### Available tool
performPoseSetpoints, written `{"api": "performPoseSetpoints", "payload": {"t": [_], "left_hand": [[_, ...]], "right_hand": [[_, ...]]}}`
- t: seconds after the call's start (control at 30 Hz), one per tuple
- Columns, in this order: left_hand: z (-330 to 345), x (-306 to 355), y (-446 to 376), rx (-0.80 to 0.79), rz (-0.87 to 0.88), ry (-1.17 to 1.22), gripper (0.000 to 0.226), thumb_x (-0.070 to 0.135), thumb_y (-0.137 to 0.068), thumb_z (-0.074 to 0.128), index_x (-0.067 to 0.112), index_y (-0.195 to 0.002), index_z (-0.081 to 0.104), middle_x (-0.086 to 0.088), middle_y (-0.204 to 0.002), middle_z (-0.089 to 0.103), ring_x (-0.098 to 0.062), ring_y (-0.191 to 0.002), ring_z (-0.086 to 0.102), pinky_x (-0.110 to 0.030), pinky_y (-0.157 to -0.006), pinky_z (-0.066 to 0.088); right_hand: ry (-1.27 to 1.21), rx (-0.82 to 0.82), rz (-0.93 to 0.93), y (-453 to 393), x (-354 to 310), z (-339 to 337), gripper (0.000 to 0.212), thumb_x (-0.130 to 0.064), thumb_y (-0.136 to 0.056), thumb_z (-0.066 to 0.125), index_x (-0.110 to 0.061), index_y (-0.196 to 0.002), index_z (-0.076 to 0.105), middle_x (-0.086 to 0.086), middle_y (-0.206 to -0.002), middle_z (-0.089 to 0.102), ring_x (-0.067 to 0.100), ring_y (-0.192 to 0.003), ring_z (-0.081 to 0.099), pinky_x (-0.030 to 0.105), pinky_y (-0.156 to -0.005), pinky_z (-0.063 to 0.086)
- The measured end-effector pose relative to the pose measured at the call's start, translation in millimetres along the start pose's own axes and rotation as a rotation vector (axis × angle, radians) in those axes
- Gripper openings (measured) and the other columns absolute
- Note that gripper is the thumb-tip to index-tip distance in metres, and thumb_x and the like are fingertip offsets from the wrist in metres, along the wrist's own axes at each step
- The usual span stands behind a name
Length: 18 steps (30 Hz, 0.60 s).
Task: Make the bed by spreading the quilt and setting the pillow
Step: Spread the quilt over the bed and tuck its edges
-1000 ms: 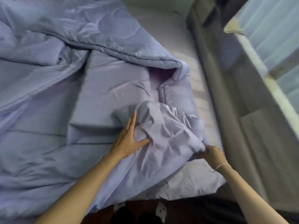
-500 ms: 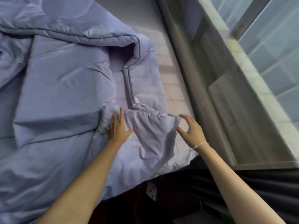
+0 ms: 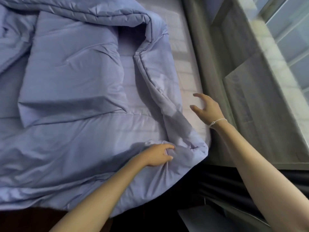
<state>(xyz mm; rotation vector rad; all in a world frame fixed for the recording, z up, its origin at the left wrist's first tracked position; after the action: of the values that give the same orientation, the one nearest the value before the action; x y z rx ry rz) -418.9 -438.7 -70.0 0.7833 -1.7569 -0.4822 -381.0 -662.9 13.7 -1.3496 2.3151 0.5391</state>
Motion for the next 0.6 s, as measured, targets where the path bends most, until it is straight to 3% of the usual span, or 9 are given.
{"api": "performPoseSetpoints", "payload": {"t": [0.07,0.13,0.2,0.23,0.3,0.37,0.43,0.5,0.6], "left_hand": [[-16.6,6.7,0.0,0.071,0.032,0.208,0.034,0.016,-0.091,0.055,0.018,-0.125,0.058,-0.008,-0.085,0.069,-0.02,-0.069,0.064,-0.024,-0.061,0.049],[-54.7,1.6,-5.5,0.332,0.083,0.176,0.03,0.012,-0.091,0.052,0.017,-0.12,0.061,-0.008,-0.09,0.07,-0.021,-0.066,0.063,-0.03,-0.062,0.054],[-91.0,-6.3,-10.0,0.563,0.114,-0.137,0.036,0.019,-0.092,0.051,0.023,-0.128,0.055,-0.008,-0.114,0.066,-0.026,-0.096,0.063,-0.037,-0.085,0.052],[-99.4,-15.7,-15.1,0.584,0.086,-0.283,0.044,0.022,-0.093,0.05,0.023,-0.137,0.046,-0.01,-0.131,0.056,-0.028,-0.115,0.055,-0.041,-0.097,0.045],[-104.0,-47.9,-28.9,0.503,-0.061,-0.489,0.063,0.031,-0.095,0.049,0.022,-0.15,0.02,-0.012,-0.155,0.023,-0.032,-0.139,0.027,-0.048,-0.111,0.028],[-102.9,-77.2,-34.3,0.422,-0.189,-0.637,0.074,0.041,-0.095,0.048,0.024,-0.151,0.003,-0.011,-0.159,-0.002,-0.033,-0.146,0.005,-0.054,-0.114,0.015],[-101.5,-96.2,-34.3,0.388,-0.243,-0.697,0.078,0.047,-0.093,0.047,0.026,-0.151,-0.001,-0.011,-0.159,-0.01,-0.034,-0.146,-0.004,-0.058,-0.114,0.01],[-100.6,-109.3,-33.9,0.369,-0.273,-0.716,0.078,0.052,-0.093,0.044,0.027,-0.151,-0.002,-0.01,-0.159,-0.01,-0.034,-0.146,-0.005,-0.059,-0.113,0.009],[-99.1,-117.0,-34.0,0.367,-0.281,-0.739,0.078,0.058,-0.092,0.039,0.029,-0.15,-0.005,-0.007,-0.16,-0.008,-0.033,-0.146,-0.004,-0.057,-0.114,0.01]], "right_hand": [[0.022,-0.021,-0.029,-6.0,-4.4,7.6,0.048,-0.028,-0.087,0.063,-0.014,-0.131,0.051,0.007,-0.136,0.053,0.026,-0.128,0.047,0.035,-0.109,0.033],[0.04,-0.056,-0.072,-11.5,-13.6,24.3,0.052,-0.032,-0.085,0.064,-0.014,-0.132,0.051,0.009,-0.135,0.054,0.028,-0.126,0.047,0.035,-0.107,0.033],[0.077,-0.096,-0.121,-15.1,-25.8,47.8,0.059,-0.036,-0.082,0.066,-0.017,-0.135,0.048,0.013,-0.138,0.05,0.032,-0.128,0.044,0.038,-0.108,0.034],[0.102,-0.118,-0.134,-16.2,-31.3,60.9,0.063,-0.038,-0.081,0.067,-0.02,-0.138,0.045,0.016,-0.142,0.045,0.035,-0.131,0.04,0.04,-0.109,0.033],[0.166,-0.178,-0.154,-17.1,-43.7,89.9,0.072,-0.044,-0.08,0.068,-0.027,-0.143,0.037,0.019,-0.15,0.031,0.037,-0.137,0.03,0.046,-0.111,0.031],[0.229,-0.227,-0.202,-17.9,-59.4,116.5,0.078,-0.05,-0.079,0.066,-0.035,-0.146,0.028,0.018,-0.156,0.017,0.039,-0.14,0.023,0.052,-0.109,0.032],[0.286,-0.25,-0.274,-15.3,-77.7,137.1,0.077,-0.047,-0.083,0.062,-0.04,-0.147,0.021,0.016,-0.158,0.006,0.041,-0.141,0.02,0.056,-0.106,0.035],[0.351,-0.275,-0.359,-11.0,-89.9,155.6,0.07,-0.03,-0.091,0.055,-0.041,-0.148,0.014,0.012,-0.159,-0.005,0.042,-0.142,0.016,0.056,-0.103,0.039],[0.442,-0.359,-0.416,-7.4,-87.3,174.0,0.068,-0.004,-0.093,0.048,-0.04,-0.146,0.024,0.003,-0.16,-0.012,0.038,-0.135,0.025,0.05,-0.094,0.046]]}}
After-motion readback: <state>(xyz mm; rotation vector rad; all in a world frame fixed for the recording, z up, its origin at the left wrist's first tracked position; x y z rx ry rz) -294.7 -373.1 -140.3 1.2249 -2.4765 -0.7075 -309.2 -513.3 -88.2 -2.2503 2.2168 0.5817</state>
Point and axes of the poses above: each hand's wrist, its own y-axis away from the middle knuckle, its own z-axis out of the palm, x = y × z, the point moved 9 cm from there along -y, towards the middle knuckle
